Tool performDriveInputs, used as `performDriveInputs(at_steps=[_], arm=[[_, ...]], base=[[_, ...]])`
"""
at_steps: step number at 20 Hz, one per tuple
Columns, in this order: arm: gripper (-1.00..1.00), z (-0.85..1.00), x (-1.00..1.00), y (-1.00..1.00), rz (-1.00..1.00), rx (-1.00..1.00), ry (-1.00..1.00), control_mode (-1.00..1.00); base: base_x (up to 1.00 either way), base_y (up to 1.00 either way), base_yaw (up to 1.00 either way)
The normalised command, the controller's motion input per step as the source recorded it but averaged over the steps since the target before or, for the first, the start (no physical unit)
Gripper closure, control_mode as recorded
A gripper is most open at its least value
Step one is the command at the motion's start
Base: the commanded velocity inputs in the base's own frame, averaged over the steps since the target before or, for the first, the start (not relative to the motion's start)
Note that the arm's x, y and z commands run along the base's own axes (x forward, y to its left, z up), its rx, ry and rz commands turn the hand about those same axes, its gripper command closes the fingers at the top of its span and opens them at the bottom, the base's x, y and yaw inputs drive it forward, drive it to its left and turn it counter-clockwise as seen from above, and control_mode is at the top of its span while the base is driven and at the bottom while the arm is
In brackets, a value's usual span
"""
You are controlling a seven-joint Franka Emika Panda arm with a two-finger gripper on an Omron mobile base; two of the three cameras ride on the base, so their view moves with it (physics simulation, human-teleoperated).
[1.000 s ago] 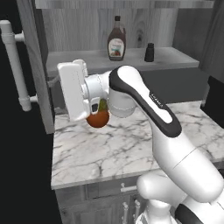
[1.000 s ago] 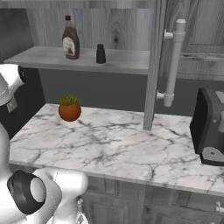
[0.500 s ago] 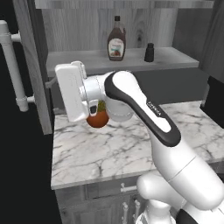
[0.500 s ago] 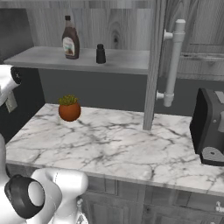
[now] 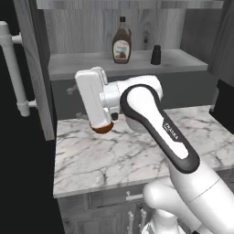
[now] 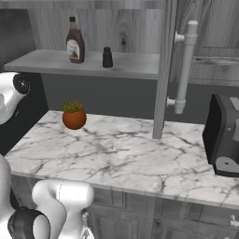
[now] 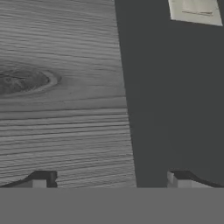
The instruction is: Move the syrup bottle and shaker from the cabinet to the dining counter.
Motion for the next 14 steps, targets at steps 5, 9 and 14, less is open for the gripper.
performDriveInputs(at_steps=[5, 9, 14], arm=[[-1.00, -0.37, 0.25, -0.91, -0.16, -0.34, 0.00, -1.00], [-1.00, -0.44, 0.25, -0.92, -0.12, -0.40, 0.00, -1.00], [-1.00, -0.40, 0.12, -0.94, -0.12, -0.40, -0.04, -1.00]], base=[[0.00, 0.00, 0.00], [0.00, 0.00, 0.00], [0.00, 0.00, 0.00]])
